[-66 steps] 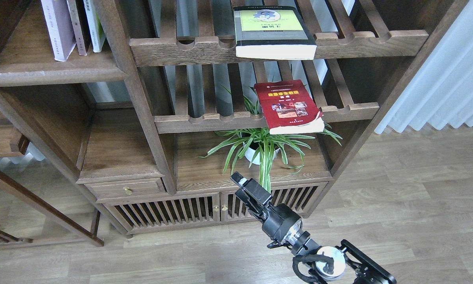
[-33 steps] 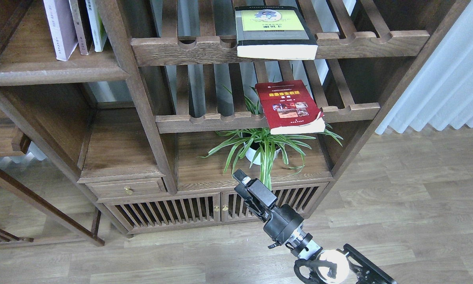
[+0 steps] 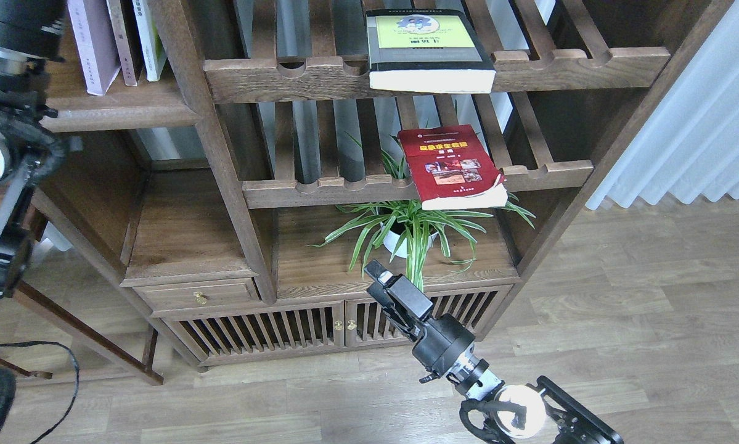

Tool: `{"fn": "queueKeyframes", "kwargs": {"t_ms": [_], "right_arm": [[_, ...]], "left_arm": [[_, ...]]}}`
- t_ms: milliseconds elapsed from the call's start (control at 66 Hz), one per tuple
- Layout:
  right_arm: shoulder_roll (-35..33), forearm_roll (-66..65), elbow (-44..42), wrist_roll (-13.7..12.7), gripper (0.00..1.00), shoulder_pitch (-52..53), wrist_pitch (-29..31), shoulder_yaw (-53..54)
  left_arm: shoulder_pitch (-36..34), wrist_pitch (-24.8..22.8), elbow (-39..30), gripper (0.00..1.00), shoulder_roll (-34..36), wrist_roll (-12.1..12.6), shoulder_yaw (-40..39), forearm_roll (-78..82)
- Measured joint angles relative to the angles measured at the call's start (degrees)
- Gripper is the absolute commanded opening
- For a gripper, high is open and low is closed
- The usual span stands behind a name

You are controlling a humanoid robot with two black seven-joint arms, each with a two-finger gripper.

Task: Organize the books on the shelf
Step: 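Withdraw the left gripper from the upper shelf and lower it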

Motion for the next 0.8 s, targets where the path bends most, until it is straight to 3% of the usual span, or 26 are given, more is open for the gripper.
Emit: {"fn": "queueKeyframes", "kwargs": {"t_ms": [167,804], "right_arm": [[0.0,-0.09,-0.2,0.0,0.98,0.39,0.0,0.73],[0.0,0.0,-1.79,0.0,0.98,3.1,-1.27,3.99]], "left_arm": [[0.3,0.0,-0.01,1.0,-0.61,0.38,3.1,0.0],[16.86,0.0,0.0,1.0,-0.74,2.98,9.08,1.97]]}}
